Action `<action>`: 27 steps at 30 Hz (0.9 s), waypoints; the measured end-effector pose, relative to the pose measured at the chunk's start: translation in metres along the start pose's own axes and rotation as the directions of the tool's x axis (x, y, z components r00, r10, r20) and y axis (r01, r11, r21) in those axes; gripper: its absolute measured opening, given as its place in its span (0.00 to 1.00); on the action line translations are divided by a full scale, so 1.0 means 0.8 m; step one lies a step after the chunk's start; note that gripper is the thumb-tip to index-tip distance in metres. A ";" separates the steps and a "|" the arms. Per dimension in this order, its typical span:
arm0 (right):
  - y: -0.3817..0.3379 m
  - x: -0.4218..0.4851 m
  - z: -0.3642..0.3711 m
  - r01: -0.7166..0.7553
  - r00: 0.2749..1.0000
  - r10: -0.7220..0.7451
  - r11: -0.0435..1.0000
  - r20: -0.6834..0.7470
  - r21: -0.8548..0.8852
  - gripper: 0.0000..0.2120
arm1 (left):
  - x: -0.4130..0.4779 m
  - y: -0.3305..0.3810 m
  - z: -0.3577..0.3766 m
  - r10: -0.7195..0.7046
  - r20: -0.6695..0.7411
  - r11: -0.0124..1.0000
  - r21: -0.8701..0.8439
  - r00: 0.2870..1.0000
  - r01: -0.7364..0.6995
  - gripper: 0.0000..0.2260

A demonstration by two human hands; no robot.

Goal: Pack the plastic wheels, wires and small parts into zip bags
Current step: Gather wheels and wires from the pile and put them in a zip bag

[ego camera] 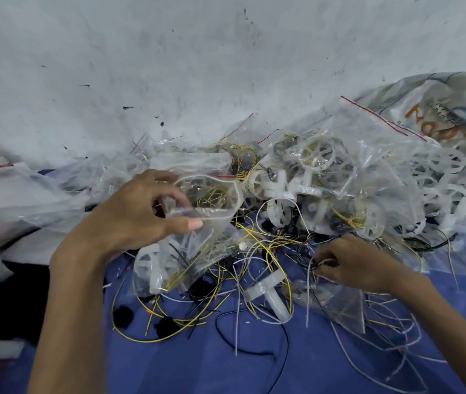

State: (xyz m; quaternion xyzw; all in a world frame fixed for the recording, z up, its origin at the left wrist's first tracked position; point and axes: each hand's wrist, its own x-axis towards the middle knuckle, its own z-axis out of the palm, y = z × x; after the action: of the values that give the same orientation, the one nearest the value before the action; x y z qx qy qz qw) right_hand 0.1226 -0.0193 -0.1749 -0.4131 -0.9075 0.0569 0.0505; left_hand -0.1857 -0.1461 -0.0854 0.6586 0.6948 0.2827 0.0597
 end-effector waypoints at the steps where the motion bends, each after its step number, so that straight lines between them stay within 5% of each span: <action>1: 0.002 0.000 -0.003 0.001 1.000 -0.002 0.999 0.022 0.033 0.08 | 0.003 0.000 0.001 0.043 -0.042 0.999 0.010 0.998 -0.042 0.07; 3: 0.005 0.000 -0.012 -0.011 0.999 0.003 0.983 0.043 0.182 0.10 | 0.009 -0.004 0.005 0.117 -0.185 0.993 0.035 0.976 -0.112 0.05; 8: 0.017 0.005 -0.023 -0.037 0.954 0.191 0.840 -0.230 0.542 0.08 | 0.014 -0.003 0.006 0.182 -0.497 0.983 0.068 0.848 -0.172 0.03; 12: 0.024 0.008 -0.004 -0.220 0.970 0.240 0.930 -0.035 0.294 0.10 | 0.011 0.001 0.001 0.117 -0.642 0.993 0.050 0.757 -0.111 0.08; 16: 0.011 0.003 -0.005 -0.242 0.858 0.282 0.959 -0.428 0.146 0.21 | 0.008 0.007 -0.001 -0.042 -0.733 0.992 -0.111 0.679 -0.058 0.06; 20: -0.045 0.001 -0.018 0.108 0.746 0.063 0.971 -0.663 0.214 0.13 | 0.009 0.012 -0.005 -0.092 -0.791 0.994 -0.109 0.605 0.009 0.11; 22: -0.079 0.003 -0.023 0.304 0.789 0.003 0.867 -0.614 0.395 0.08 | 0.009 0.018 -0.006 -0.099 -0.796 0.995 -0.093 0.597 0.042 0.12; 24: -0.121 0.019 -0.028 0.340 0.907 -0.069 0.705 -0.416 0.622 0.14 | 0.010 0.029 -0.002 -0.101 -0.777 0.995 -0.095 0.621 0.044 0.12; 26: -0.161 0.049 -0.023 0.265 0.963 -0.169 0.714 -0.208 0.648 0.27 | 0.012 0.043 0.008 -0.073 -0.717 0.992 -0.126 0.694 -0.025 0.10; 27: -0.178 0.065 -0.016 0.280 0.960 -0.211 0.763 -0.185 0.582 0.25 | 0.013 0.048 0.015 -0.042 -0.660 0.984 -0.156 0.750 -0.082 0.09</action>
State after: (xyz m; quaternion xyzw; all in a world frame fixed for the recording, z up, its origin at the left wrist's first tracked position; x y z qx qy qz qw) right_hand -0.0153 -0.0720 -0.1390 -0.2554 -0.8840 0.3131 0.2351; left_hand -0.1475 -0.1336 -0.0740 0.5155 0.6364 0.5576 -0.1352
